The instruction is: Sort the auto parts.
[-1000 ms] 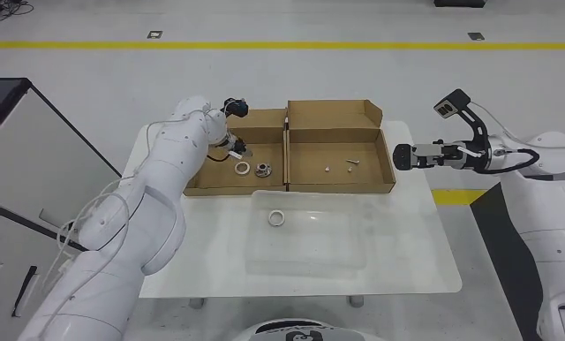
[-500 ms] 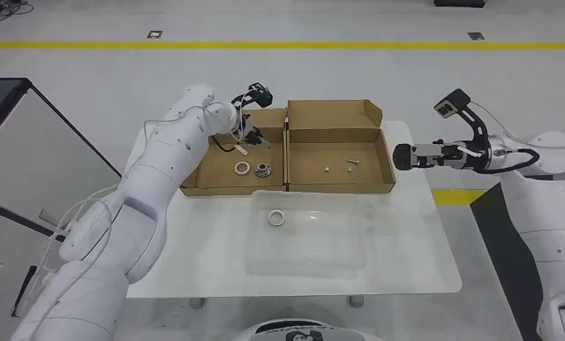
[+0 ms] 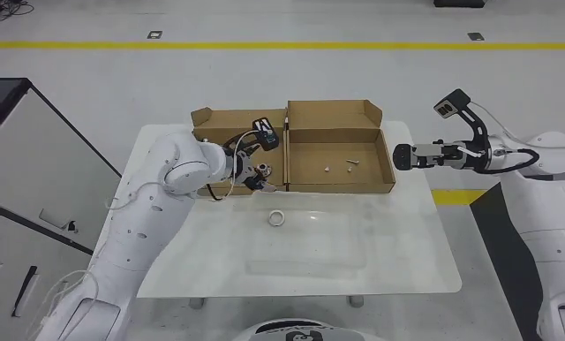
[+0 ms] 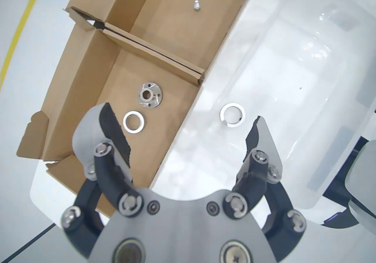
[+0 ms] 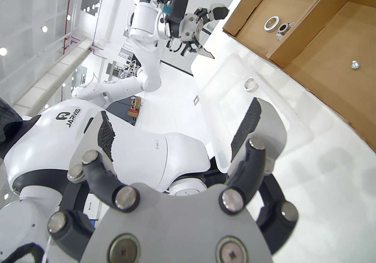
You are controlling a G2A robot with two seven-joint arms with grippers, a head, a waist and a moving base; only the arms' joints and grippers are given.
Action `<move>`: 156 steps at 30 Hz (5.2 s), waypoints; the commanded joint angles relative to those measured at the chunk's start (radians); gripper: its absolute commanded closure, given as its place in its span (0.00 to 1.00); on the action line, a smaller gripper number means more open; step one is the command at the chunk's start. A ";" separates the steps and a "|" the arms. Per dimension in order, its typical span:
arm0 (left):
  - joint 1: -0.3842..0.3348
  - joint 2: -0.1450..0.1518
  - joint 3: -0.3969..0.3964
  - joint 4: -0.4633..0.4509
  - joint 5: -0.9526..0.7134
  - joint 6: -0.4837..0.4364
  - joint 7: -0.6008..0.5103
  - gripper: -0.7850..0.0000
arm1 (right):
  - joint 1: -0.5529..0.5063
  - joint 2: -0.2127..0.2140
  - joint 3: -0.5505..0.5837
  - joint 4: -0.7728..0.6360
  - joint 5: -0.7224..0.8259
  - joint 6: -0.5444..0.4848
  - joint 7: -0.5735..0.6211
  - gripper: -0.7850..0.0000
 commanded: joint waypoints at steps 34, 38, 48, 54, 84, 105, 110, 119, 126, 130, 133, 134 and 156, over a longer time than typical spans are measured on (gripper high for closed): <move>-0.334 0.033 0.564 -0.003 -0.218 0.166 -0.166 0.45 | 0.000 0.000 0.000 0.000 0.000 0.000 0.000 0.00; -0.354 0.040 0.618 0.038 -0.199 0.158 -0.158 0.69 | 0.000 0.000 0.000 0.000 0.000 0.000 0.000 0.00; -0.385 0.027 0.734 0.118 -0.128 0.146 -0.144 0.70 | 0.000 0.000 0.000 0.000 0.000 0.000 0.000 0.00; -0.394 -0.008 0.776 0.183 -0.101 0.136 -0.124 0.70 | 0.000 0.000 0.000 0.000 0.000 0.000 0.000 0.00; -0.421 -0.135 0.842 0.384 -0.054 0.152 -0.146 0.69 | 0.000 0.000 0.000 0.000 0.000 0.000 0.000 0.00; -0.481 -0.134 0.921 0.391 -0.188 0.090 -0.090 0.50 | 0.000 0.000 0.000 0.000 0.000 0.000 0.000 0.00; -0.479 -0.130 0.921 0.381 -0.193 0.089 -0.089 0.50 | 0.000 0.000 0.000 0.000 0.000 0.000 0.000 0.00; -0.457 -0.123 0.921 0.356 -0.181 0.086 -0.086 0.51 | 0.000 0.000 0.000 0.000 0.000 0.000 0.000 0.00; -0.450 -0.117 0.921 0.339 -0.177 0.084 -0.085 0.51 | 0.000 0.000 0.000 0.000 0.000 0.000 0.000 0.00; -0.442 -0.116 0.921 0.341 -0.171 0.087 -0.087 0.52 | 0.000 0.000 0.000 0.000 0.000 0.000 0.000 0.00; -0.434 -0.119 0.921 0.350 -0.168 0.087 -0.087 0.56 | 0.000 0.000 0.000 0.000 0.000 0.000 0.000 0.00; -0.431 -0.121 0.921 0.353 -0.166 0.087 -0.087 0.61 | 0.000 0.000 0.000 0.000 0.000 0.000 0.000 0.00; -0.577 -0.053 0.869 0.213 -0.409 0.111 -0.111 1.00 | 0.000 0.000 0.000 0.000 0.000 0.000 0.000 0.00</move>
